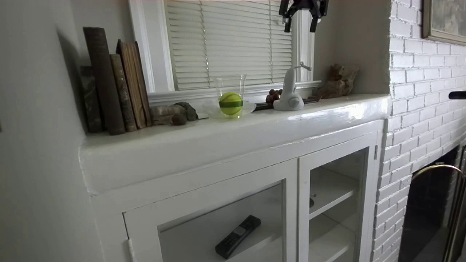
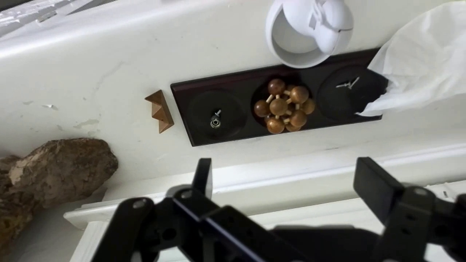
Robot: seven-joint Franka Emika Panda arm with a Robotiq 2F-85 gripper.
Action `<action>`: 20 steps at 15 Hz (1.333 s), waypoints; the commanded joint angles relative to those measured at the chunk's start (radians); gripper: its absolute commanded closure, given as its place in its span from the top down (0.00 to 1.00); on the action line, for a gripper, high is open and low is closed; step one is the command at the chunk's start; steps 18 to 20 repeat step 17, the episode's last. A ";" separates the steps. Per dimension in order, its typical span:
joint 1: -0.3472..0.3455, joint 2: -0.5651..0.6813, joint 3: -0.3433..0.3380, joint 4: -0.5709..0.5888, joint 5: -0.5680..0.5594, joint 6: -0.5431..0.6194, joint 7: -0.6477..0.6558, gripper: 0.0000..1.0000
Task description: Move the small silver object to the right
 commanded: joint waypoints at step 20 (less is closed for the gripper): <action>-0.007 -0.034 0.013 -0.037 0.000 -0.006 -0.013 1.00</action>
